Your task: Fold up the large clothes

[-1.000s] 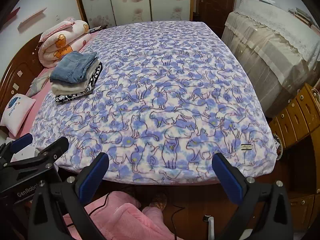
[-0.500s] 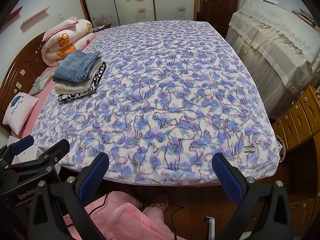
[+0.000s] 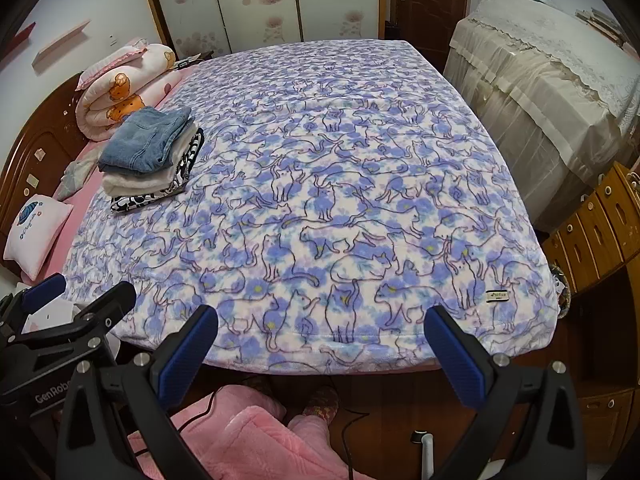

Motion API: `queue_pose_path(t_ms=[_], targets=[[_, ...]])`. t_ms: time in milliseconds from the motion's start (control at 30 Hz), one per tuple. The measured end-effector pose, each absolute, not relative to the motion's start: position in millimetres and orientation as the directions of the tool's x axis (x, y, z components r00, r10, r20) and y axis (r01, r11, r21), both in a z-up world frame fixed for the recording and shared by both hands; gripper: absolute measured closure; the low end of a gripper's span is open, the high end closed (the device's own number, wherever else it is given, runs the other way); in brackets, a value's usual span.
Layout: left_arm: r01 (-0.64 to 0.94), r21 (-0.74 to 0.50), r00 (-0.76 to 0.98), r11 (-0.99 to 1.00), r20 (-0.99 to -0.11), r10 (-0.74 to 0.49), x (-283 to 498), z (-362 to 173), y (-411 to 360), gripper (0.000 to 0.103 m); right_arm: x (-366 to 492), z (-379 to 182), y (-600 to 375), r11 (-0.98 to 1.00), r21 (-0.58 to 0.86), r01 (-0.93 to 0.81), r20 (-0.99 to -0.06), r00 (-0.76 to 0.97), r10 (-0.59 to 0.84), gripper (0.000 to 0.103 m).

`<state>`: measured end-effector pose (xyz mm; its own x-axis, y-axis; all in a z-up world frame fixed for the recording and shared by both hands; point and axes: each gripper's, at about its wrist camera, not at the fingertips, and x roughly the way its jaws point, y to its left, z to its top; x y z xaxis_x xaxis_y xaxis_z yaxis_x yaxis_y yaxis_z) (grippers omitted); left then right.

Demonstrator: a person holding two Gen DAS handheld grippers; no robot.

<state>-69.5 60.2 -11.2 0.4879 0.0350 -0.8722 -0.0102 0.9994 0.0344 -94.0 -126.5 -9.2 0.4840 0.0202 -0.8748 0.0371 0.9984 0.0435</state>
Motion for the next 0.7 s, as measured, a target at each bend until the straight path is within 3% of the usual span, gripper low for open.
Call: queue_pose_path(t_ms=[700], targets=[[-0.001,0.035,0.481,0.999,-0.876,0.032,-60.0,-11.1,66.0,0.001,-91.3,-9.9,-122.8,0.998,0.044,0.044,-0.876,0.481,0.017,0.0]])
